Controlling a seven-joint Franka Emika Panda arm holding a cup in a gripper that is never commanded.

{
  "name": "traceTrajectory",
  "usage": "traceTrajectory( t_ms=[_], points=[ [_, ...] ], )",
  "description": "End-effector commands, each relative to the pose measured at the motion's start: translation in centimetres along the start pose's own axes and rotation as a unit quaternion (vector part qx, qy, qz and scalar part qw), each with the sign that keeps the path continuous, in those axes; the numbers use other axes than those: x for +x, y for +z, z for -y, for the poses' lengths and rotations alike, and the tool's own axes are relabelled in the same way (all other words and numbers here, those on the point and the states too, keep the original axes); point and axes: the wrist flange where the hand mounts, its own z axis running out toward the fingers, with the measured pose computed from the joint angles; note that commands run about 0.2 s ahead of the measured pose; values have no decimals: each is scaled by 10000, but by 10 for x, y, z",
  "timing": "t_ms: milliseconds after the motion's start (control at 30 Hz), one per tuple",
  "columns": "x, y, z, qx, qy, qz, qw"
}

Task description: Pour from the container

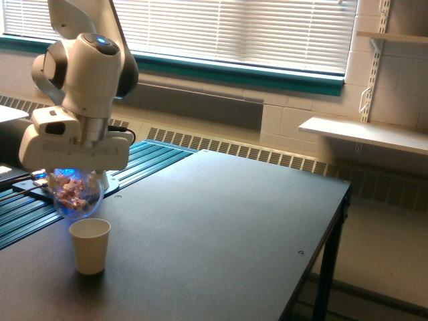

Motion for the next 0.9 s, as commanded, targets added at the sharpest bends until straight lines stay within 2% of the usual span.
traceTrajectory(
  t_ms=[33, 367, 733, 900],
  points=[
    [-11, 2, 14, -92, -333, 49, 9994],
    [-30, 13, 21, -279, -729, 212, 9967],
    [-32, 19, 18, -365, -701, 222, 9966],
    [-27, 18, 15, -314, -527, 118, 9980]
  ],
)
